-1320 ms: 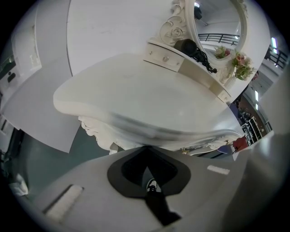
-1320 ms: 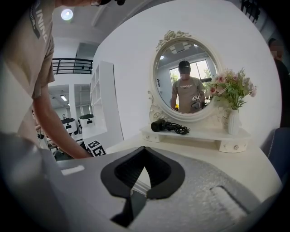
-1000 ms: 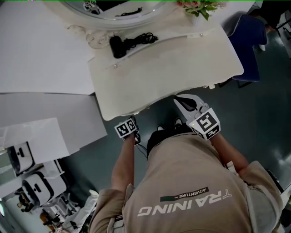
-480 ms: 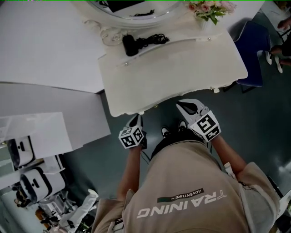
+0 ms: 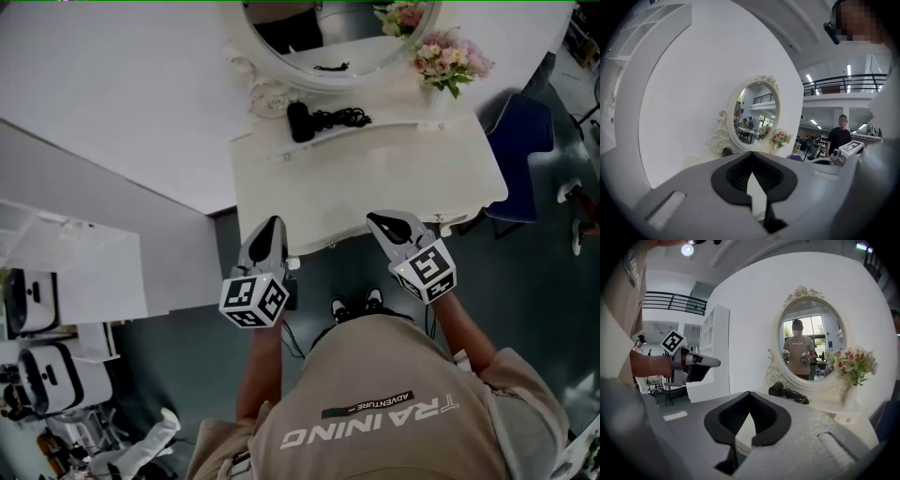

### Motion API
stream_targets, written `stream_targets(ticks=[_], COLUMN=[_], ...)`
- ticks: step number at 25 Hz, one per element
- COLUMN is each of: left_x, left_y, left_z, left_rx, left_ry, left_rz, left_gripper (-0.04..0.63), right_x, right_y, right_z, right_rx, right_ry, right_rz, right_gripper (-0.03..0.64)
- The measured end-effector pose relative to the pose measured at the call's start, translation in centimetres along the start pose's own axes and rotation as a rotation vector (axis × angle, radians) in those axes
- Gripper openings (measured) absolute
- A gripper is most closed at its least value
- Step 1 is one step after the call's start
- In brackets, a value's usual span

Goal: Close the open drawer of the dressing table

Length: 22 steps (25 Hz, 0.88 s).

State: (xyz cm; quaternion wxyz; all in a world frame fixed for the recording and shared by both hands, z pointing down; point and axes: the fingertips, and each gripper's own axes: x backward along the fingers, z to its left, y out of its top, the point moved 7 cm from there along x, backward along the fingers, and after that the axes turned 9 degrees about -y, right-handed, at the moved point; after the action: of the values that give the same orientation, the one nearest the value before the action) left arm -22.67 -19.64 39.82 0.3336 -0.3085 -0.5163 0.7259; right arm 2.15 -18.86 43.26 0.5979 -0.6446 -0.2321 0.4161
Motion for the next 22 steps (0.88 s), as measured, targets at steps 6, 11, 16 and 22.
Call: stream_targets(ticks=[6, 11, 16, 22], left_x=[0.5, 1.4, 1.9, 2.6], left_y=[5.0, 7.1, 7.9, 8.0], left_z=[-1.3, -2.7, -3.2, -3.0], left_rx=[-0.068, -0.156, -0.188, -0.246], left_ry=[-0.028, -0.042, -0.046, -0.020], left_rz=[-0.103, -0.113, -0.150, -0.138], left_gripper=[0.018, 0.018, 0.018, 0.018], right_x=[0.6, 2.5, 3.3, 3.8], right_y=[4.4, 6.3, 8.0, 8.8], right_z=[0.2, 0.3, -0.1, 0.2], right_rx=[0.051, 0.053, 0.067, 0.079], right_ry=[-0.021, -0.061, -0.097, -0.119], right_rz=[-0.081, -0.135, -0.178, -0.212], right_gripper=[0.003, 0.002, 0.002, 0.002])
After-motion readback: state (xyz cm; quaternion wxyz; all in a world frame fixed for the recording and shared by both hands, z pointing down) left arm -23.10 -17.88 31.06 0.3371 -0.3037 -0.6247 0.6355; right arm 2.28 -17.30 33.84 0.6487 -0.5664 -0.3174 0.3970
